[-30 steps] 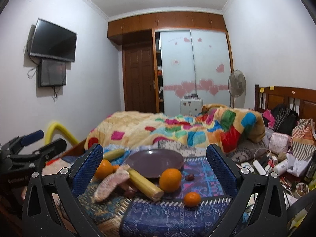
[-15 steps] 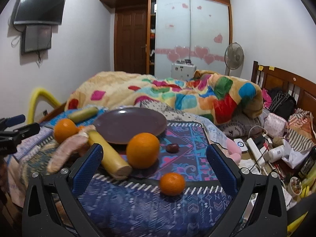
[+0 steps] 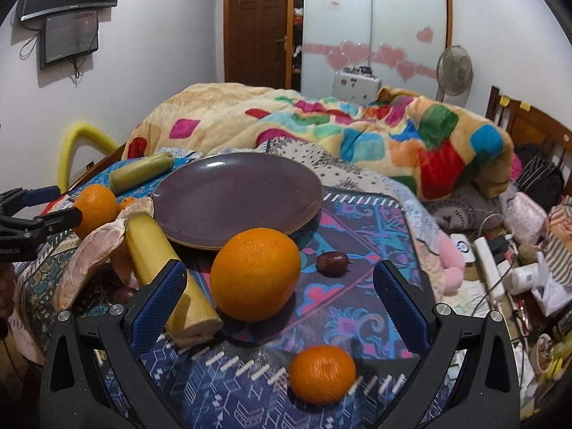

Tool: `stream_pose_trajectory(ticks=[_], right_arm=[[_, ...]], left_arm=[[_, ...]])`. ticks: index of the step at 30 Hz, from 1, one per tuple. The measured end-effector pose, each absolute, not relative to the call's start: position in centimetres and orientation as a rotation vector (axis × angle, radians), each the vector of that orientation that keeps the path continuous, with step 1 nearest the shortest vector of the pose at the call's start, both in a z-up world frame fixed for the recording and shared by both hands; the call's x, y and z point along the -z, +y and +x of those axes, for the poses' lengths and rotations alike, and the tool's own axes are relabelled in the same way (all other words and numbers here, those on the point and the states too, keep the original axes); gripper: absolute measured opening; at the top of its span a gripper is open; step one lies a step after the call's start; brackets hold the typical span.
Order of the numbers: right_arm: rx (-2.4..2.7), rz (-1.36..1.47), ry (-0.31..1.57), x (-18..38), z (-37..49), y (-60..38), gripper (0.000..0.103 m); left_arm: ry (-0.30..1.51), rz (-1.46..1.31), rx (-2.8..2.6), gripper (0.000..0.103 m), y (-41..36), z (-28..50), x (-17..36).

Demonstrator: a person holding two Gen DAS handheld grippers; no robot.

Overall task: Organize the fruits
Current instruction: 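Grasp the Dole-stickered orange with the left tool while the right tool grasps the other large orange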

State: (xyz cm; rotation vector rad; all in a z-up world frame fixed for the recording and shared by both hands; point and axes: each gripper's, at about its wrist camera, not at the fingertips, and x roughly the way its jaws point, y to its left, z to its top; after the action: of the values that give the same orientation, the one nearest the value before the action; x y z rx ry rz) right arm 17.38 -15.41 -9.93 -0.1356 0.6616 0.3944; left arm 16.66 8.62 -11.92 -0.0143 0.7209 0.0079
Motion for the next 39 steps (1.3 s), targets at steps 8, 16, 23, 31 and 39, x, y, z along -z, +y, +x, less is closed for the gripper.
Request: stream_pose_trajectory(ticks=[8,16,23,31,39], right_arm=[[-0.410,-0.166,0.708,10.5,18.0,-13.9,0.092],[-0.415,-0.122,0.781,11.2,19.2,-13.9,0.069],[-0.449,-0.077,0.802,11.2,19.0,-14.1,0.056],[-0.446,-0.097,0.791,10.6,18.5,-14.3,0.055],[-0.439,-0.076,0.737,8.6,18.5,-15.2,0.055]], left_arm=[[0.769,-0.030,0.014,0.084,8.9,18.4,12.7],[0.782,-0.002,0.029,0.076,8.2,19.2,13.0],[0.779,-0.006,0.036,0.069,8.1,19.3,13.1],[0.795,-0.014,0.029,0.068,8.1,19.0,12.6],[0.732,0.002,0.021,0.067,7.4,17.8,9.8]])
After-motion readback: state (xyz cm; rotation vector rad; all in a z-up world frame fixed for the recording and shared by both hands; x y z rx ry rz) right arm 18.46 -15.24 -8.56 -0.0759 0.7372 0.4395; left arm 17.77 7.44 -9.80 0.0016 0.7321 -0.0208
